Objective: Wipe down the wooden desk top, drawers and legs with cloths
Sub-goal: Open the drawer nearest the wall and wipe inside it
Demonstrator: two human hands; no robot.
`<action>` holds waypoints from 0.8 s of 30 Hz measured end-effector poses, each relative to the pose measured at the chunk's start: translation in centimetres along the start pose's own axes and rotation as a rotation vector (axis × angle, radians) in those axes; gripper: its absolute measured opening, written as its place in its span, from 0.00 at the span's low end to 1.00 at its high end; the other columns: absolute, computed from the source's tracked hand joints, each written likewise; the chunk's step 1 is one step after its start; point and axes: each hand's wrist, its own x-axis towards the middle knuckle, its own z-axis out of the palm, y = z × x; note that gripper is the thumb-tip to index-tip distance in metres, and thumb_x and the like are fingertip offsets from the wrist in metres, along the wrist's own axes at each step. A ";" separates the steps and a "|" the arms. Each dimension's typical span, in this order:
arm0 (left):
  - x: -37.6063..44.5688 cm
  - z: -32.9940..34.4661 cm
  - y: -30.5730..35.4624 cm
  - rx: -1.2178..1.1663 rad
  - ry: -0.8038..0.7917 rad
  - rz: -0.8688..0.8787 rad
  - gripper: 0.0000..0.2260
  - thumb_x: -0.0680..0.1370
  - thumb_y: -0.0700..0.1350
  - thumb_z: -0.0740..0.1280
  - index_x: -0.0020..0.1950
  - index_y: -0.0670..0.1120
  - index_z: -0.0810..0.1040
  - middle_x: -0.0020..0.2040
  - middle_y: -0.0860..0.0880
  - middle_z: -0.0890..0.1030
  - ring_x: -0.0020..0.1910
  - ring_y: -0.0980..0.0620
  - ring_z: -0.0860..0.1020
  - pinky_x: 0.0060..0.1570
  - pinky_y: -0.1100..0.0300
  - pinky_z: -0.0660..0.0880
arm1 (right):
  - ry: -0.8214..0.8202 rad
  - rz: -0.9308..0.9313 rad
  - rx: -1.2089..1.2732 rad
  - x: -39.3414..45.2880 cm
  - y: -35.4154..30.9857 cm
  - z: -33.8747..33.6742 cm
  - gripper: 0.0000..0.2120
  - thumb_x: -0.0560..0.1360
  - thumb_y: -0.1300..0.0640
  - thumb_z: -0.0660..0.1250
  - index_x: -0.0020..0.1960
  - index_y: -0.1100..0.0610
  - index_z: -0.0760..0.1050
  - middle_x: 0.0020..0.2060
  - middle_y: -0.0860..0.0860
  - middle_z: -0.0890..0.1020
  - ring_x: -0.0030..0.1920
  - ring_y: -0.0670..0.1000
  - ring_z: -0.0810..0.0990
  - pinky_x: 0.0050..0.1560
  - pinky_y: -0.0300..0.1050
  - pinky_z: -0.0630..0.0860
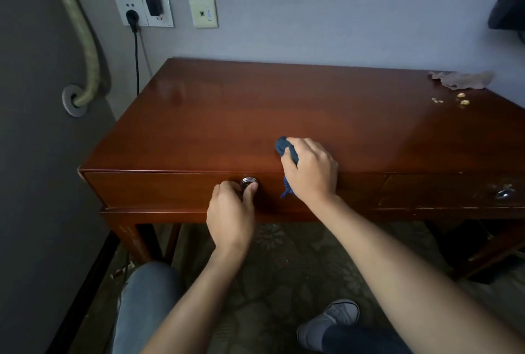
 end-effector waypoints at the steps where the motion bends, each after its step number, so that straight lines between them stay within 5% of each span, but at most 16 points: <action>1: 0.2 0.0 -0.2 -0.030 0.002 0.002 0.12 0.80 0.55 0.71 0.53 0.46 0.81 0.49 0.51 0.81 0.46 0.52 0.78 0.43 0.60 0.70 | 0.003 -0.002 0.004 0.0 0.0 0.0 0.12 0.77 0.54 0.67 0.56 0.56 0.84 0.46 0.50 0.86 0.46 0.52 0.84 0.44 0.44 0.79; 8: 0.2 0.3 -0.5 -0.040 0.028 0.141 0.07 0.80 0.45 0.69 0.43 0.49 0.74 0.40 0.54 0.75 0.37 0.56 0.73 0.36 0.61 0.65 | -0.039 0.007 0.012 0.1 0.0 -0.3 0.14 0.78 0.52 0.64 0.56 0.57 0.84 0.46 0.52 0.86 0.46 0.53 0.84 0.44 0.46 0.80; 15: -0.6 -0.2 -1.5 0.206 0.094 0.428 0.01 0.80 0.41 0.69 0.51 0.45 0.79 0.45 0.50 0.77 0.42 0.50 0.75 0.37 0.59 0.68 | -0.085 -0.013 0.045 0.1 0.5 -0.8 0.15 0.78 0.50 0.62 0.56 0.57 0.83 0.46 0.52 0.86 0.46 0.53 0.84 0.43 0.47 0.81; 24: -0.8 -0.3 -2.9 0.176 0.077 0.576 0.10 0.81 0.36 0.70 0.62 0.41 0.82 0.52 0.47 0.80 0.46 0.49 0.80 0.40 0.53 0.81 | -0.065 -0.044 0.051 0.0 1.1 -0.6 0.14 0.78 0.51 0.64 0.56 0.57 0.83 0.46 0.52 0.86 0.46 0.52 0.84 0.45 0.47 0.81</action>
